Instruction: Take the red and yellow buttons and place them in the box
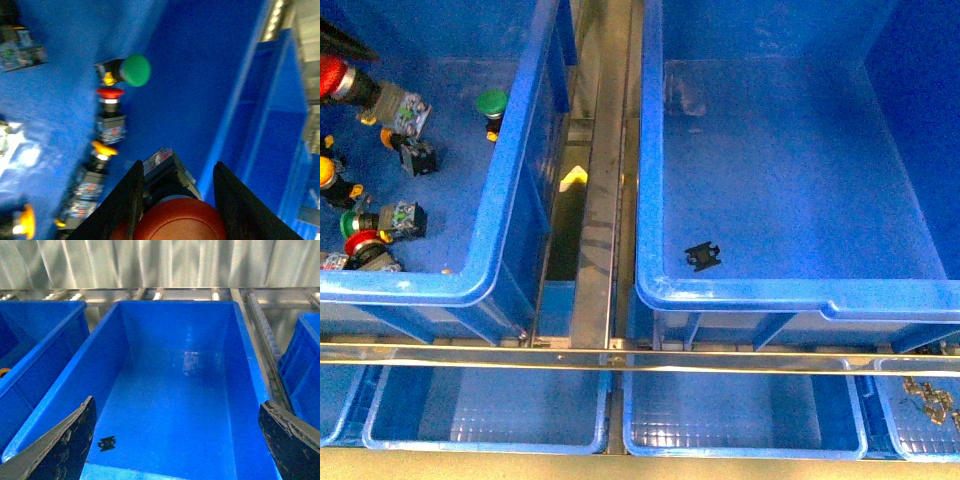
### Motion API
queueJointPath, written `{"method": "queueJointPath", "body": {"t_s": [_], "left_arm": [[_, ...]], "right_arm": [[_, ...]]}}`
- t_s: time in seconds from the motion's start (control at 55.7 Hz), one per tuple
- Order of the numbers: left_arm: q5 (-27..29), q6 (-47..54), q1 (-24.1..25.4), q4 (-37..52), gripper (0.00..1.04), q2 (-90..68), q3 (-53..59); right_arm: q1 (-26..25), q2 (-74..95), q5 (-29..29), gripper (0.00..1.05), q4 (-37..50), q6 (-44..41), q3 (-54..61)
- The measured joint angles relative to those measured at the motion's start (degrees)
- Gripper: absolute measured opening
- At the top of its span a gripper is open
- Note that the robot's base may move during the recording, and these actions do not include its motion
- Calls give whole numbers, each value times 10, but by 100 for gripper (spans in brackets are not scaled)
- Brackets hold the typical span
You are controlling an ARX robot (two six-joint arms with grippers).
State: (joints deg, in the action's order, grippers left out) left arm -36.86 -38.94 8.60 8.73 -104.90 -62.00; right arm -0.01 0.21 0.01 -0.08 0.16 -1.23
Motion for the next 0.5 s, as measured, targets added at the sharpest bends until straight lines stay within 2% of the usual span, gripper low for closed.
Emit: {"method": "queueJointPath", "body": {"t_s": [0.09,0.215,0.503], "left_arm": [[-22,-78,-12,18,34,30,8],[-35,-138,-33,38,34,44,16],[-41,-209,-99,64,34,53,42]], "right_arm": [[0,0,0,98,0,0,0],[0,0,0,98,0,0,0],[0,0,0,98,0,0,0]]}}
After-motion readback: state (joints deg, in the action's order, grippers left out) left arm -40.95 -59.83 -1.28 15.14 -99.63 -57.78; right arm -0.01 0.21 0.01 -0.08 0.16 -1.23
